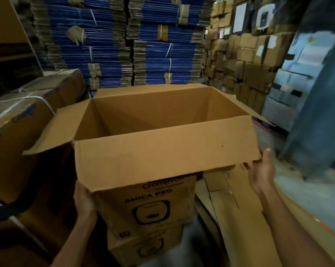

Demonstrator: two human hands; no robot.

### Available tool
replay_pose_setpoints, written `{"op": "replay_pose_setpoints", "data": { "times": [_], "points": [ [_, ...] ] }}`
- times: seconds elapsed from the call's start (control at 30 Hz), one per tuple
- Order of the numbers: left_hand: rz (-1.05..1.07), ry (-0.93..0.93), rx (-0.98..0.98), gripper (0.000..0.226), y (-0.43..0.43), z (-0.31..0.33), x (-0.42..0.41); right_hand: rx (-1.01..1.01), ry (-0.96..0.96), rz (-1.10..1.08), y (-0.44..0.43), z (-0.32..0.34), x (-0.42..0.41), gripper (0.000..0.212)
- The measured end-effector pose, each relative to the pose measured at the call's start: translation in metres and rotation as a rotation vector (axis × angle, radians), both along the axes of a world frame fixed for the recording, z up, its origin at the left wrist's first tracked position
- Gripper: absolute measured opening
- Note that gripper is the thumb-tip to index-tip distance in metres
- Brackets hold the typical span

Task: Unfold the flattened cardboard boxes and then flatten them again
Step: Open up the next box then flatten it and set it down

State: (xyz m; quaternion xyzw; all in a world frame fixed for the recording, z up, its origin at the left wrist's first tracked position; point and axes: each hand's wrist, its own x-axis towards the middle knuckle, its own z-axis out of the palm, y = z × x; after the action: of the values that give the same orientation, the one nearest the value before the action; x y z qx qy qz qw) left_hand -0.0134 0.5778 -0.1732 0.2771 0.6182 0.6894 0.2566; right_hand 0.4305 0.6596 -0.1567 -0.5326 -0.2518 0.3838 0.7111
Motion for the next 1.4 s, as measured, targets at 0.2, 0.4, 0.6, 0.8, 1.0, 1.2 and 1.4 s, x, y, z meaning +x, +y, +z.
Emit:
{"op": "replay_pose_setpoints", "data": {
  "times": [0.2,0.4,0.6,0.8,1.0,1.2,1.4],
  "points": [
    [-0.292,0.063,-0.355,0.031,0.035,-0.058,-0.045,-0.192,-0.217,0.316,0.01,-0.023,-0.006,0.034],
    [-0.484,0.113,-0.441,0.05,0.032,-0.045,-0.048,-0.275,-0.322,0.434,0.029,-0.042,0.0,0.055],
    [-0.261,0.005,-0.329,0.075,0.029,-0.009,-0.03,-0.167,-0.289,0.376,0.043,-0.038,-0.002,0.065],
    [-0.198,0.132,-0.055,0.082,0.02,0.065,-0.03,0.029,-0.306,0.298,0.062,0.016,-0.003,0.051],
    [-0.079,0.246,0.122,0.08,0.03,0.126,-0.03,0.175,-0.278,0.29,0.084,0.08,-0.017,0.025],
    [-0.103,0.25,-0.006,0.096,0.028,0.107,-0.036,0.142,-0.402,0.271,0.073,0.076,-0.026,0.04],
    [-0.17,0.087,-0.169,0.115,0.003,0.055,-0.037,-0.064,-0.402,0.478,0.061,0.017,-0.026,0.073]
  ]
}}
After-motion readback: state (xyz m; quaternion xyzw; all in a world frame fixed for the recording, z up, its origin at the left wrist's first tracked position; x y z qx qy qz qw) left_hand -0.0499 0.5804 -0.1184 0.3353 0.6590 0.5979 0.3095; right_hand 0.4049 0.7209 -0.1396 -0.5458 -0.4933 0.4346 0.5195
